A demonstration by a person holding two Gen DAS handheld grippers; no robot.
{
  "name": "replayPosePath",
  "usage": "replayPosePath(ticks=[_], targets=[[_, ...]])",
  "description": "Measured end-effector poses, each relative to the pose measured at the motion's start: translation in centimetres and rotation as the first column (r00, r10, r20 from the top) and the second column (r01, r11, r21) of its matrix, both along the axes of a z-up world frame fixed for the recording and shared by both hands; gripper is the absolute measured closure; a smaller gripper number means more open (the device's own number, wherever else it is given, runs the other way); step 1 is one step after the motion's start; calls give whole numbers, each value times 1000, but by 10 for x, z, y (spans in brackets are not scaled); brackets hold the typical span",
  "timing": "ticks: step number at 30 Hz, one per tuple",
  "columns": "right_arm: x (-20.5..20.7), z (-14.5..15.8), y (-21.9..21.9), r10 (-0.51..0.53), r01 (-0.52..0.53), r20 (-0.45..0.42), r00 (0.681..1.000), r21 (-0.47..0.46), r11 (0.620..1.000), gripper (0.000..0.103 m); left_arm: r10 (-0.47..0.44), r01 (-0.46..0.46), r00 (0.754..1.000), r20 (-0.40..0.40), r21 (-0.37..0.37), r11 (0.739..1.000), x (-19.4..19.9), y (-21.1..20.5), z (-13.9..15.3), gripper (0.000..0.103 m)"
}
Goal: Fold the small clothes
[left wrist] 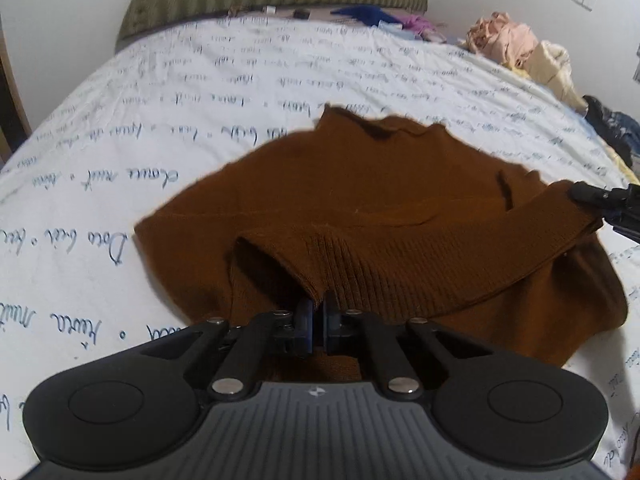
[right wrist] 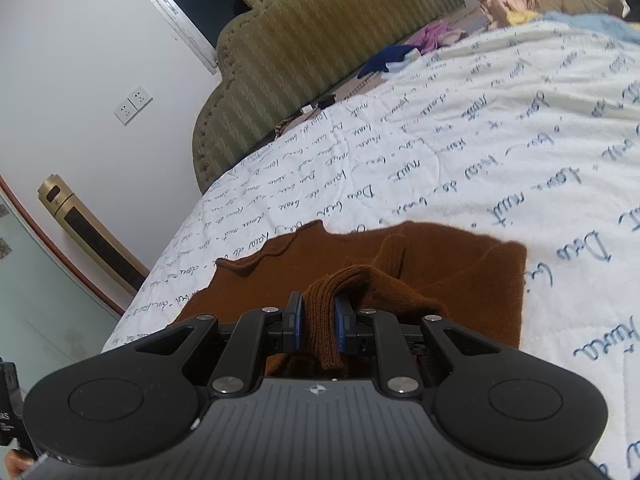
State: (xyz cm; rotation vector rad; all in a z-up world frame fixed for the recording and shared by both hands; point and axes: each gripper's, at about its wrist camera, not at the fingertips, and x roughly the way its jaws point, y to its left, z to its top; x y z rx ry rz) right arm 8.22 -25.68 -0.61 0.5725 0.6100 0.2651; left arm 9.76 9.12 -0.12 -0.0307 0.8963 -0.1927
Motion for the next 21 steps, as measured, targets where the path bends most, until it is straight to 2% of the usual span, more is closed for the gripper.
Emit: replayPosePath(ticks=[4, 8, 13, 17, 21], targets=[[-3, 9, 2, -8, 8, 35, 999, -11, 1000, 83, 8, -5, 1000, 21, -106, 994, -1, 11, 23, 99], [2, 19, 5, -2, 2, 58, 998, -2, 1000, 83, 62, -54, 997, 51, -149, 987, 18, 20, 42, 99], [20, 17, 1, -34, 33, 37, 999, 29, 999, 83, 138, -131, 989, 47, -123, 984, 60, 15, 40, 99], [41, -4, -11, -93, 96, -41, 995, 75, 993, 85, 213, -212, 977, 2, -100, 972, 96, 15, 15, 99], [55, -23, -16, -128, 135, -117, 985, 52, 989, 82, 277, -279, 960, -44, -50, 959, 117, 15, -11, 99]])
